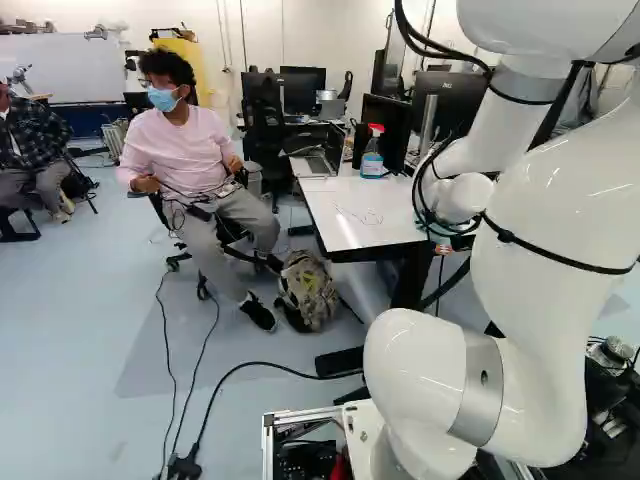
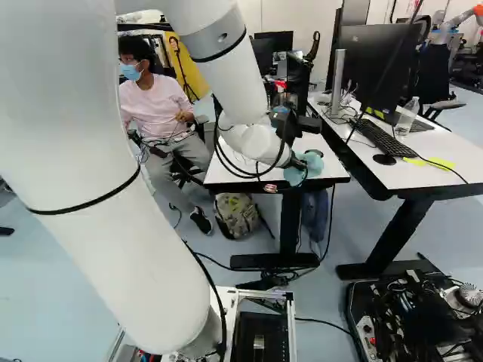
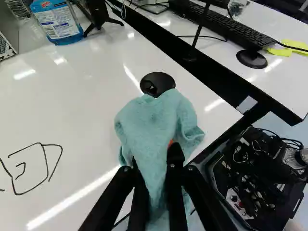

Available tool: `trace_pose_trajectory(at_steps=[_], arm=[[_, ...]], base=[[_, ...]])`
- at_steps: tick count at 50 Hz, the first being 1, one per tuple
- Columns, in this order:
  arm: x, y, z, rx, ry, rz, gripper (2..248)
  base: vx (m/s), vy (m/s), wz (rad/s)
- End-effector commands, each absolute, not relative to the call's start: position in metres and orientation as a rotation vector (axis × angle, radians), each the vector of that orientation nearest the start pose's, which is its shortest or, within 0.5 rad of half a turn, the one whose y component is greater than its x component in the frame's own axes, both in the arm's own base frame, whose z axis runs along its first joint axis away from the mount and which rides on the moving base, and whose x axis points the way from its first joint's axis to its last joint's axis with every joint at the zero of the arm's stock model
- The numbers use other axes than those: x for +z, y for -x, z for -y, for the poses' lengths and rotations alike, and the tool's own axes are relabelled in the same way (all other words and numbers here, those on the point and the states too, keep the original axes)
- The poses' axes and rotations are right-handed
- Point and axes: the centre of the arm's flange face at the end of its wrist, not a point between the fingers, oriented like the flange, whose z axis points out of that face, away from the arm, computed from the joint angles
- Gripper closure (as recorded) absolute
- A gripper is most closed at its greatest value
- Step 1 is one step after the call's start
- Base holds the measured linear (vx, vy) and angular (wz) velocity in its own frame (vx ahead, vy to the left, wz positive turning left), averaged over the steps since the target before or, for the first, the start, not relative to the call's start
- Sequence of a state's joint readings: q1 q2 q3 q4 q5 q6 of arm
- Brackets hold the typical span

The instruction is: Clean the table with the green towel

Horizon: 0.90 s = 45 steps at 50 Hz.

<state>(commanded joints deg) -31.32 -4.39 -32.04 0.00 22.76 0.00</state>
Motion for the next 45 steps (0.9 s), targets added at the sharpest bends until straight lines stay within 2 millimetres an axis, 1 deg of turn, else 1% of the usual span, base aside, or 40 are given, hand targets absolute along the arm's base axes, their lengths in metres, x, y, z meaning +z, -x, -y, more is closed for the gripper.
trace_pose_trajectory(at_steps=[15,34,45], arm=[[0.402,-0.366,0.222,-1.445,2.942,-0.821,208],[0.422,-0.384,0.221,-1.508,2.921,-0.782,208],[0.433,-0.392,0.216,-1.513,2.918,-0.752,208]], base=[[0.0,0.0,0.0],[0.0,0.0,0.0],[0.0,0.0,0.0]])
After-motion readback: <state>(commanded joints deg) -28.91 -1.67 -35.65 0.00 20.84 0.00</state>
